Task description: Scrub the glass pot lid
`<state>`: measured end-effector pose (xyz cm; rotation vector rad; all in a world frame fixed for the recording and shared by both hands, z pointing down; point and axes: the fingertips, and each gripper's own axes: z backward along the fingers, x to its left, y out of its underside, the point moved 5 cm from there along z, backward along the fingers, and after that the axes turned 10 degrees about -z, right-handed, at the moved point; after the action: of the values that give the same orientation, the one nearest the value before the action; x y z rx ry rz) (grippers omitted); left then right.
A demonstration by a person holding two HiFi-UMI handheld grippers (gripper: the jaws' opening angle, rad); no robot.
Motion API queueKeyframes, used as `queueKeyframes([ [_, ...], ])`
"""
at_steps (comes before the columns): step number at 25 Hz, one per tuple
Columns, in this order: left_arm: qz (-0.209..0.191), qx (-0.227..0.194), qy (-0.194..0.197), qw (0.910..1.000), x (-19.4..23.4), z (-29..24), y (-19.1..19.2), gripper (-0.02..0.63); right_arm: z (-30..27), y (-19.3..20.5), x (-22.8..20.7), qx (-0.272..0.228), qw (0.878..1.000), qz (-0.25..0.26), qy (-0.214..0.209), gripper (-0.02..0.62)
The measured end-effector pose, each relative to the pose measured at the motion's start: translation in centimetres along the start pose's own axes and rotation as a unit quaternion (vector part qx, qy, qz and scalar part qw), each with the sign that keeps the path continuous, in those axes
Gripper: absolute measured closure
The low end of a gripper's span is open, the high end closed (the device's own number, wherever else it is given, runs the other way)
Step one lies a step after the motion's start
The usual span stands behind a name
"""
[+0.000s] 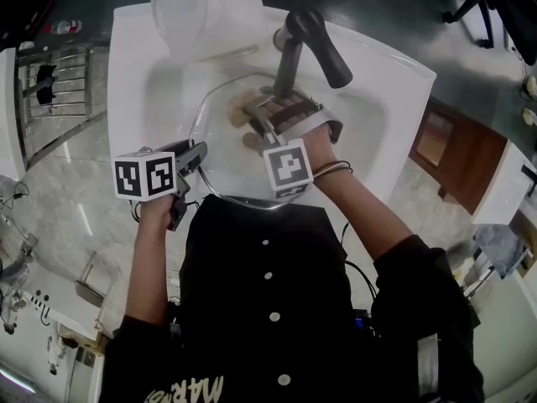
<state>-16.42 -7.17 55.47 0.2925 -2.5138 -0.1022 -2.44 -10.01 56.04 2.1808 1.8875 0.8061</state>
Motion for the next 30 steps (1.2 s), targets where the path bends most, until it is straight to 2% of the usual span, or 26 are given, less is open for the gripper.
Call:
queueKeyframes([
  [5, -0.001, -0.002, -0.001, 1.0, 0.0, 0.0, 0.0, 0.446, -2.4, -2.3, -1.0, -0.036, 0.999, -0.021, 0.01, 0.468],
  [11, -0.005, -0.005, -0.003, 1.0, 0.1, 0.0, -0.1, 0.447, -4.0, -2.7, -0.9, -0.033, 0.999, -0.033, 0.002, 0.466],
  [15, -0.004, -0.002, -0.003, 1.0, 0.1, 0.0, 0.0, 0.447, -4.2, -2.9, -0.5, -0.021, 1.0, -0.02, -0.004, 0.468],
  [22, -0.016, 0.005, -0.012, 0.9998, 0.3, 0.0, 0.1, 0.445, -3.5, -2.0, 0.4, -0.006, 0.999, -0.01, -0.05, 0.469],
  [30, -0.01, -0.003, -0.003, 0.9999, 0.0, 0.0, 0.0, 0.445, -1.6, 1.5, 2.1, 0.029, 0.994, 0.023, -0.101, 0.469],
])
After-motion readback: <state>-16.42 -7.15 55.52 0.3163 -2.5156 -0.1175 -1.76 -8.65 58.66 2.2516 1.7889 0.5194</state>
